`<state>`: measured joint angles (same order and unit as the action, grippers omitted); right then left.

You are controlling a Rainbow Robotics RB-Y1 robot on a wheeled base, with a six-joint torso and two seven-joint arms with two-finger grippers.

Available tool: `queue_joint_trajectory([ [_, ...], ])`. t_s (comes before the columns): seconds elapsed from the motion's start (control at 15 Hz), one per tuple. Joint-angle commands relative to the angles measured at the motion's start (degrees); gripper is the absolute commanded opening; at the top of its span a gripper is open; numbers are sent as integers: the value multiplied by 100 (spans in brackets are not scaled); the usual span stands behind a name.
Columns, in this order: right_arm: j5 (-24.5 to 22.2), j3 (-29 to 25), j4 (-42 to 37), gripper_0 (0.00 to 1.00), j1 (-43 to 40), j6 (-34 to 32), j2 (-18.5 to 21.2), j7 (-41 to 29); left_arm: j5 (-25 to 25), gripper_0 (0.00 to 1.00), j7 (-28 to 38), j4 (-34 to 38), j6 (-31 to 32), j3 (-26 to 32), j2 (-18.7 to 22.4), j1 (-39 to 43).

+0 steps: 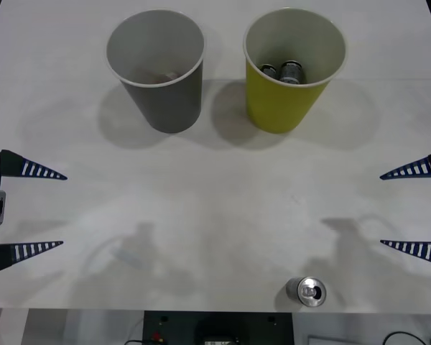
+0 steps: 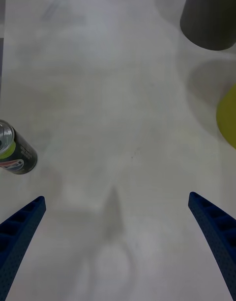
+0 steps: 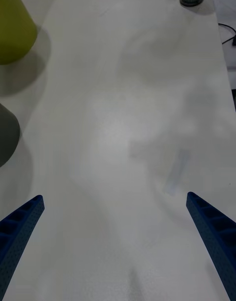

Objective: Put the can into the green bin and the plastic bottle into the gray bin

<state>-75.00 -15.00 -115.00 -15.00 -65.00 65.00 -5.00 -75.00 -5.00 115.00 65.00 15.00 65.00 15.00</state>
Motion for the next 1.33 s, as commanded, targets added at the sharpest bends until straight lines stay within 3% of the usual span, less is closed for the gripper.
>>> queue_joint_trajectory([
  [0.07,12,32,57,100,-56,-4,-14,17,0,100,0,0,0,0,0,0],
  [0.33,82,32,206,100,-56,-92,101,157,0,100,0,0,0,0,0,0],
  [0.73,293,173,1331,100,393,-1138,-269,1599,0,100,0,0,0,0,0,0],
  [1.33,1515,1816,3203,100,1131,-1243,-286,3708,0,100,0,0,0,0,0,0],
])
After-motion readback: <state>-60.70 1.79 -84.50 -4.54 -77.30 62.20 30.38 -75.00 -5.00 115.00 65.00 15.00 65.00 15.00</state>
